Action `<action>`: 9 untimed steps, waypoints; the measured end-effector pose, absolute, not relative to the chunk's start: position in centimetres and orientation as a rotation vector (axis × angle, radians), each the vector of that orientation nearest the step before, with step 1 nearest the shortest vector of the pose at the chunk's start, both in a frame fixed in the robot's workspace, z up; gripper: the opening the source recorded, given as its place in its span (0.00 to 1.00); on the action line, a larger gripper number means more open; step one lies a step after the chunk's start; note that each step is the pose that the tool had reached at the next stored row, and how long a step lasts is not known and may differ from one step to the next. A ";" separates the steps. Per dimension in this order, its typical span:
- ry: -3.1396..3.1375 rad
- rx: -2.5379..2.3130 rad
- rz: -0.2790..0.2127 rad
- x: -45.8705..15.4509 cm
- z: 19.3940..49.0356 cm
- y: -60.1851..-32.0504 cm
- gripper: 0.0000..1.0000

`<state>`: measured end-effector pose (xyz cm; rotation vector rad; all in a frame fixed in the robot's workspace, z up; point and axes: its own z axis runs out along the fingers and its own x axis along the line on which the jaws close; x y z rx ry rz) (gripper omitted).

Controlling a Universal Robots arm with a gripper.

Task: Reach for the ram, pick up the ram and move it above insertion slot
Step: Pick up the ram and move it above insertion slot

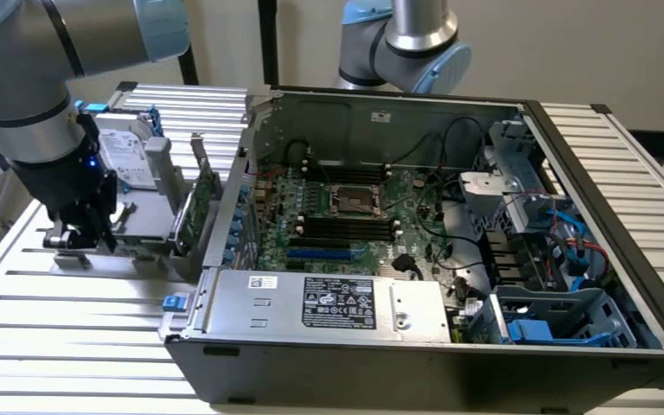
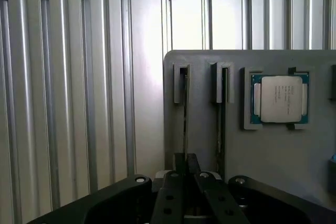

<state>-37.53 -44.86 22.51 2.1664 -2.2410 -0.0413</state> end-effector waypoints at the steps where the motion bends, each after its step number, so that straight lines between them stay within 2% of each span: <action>1: -2.241 2.167 -0.041 -37.5 22.9 -44.9 0.14; 9: -2.224 2.183 -0.041 -37.3 26.5 -44.9 0.14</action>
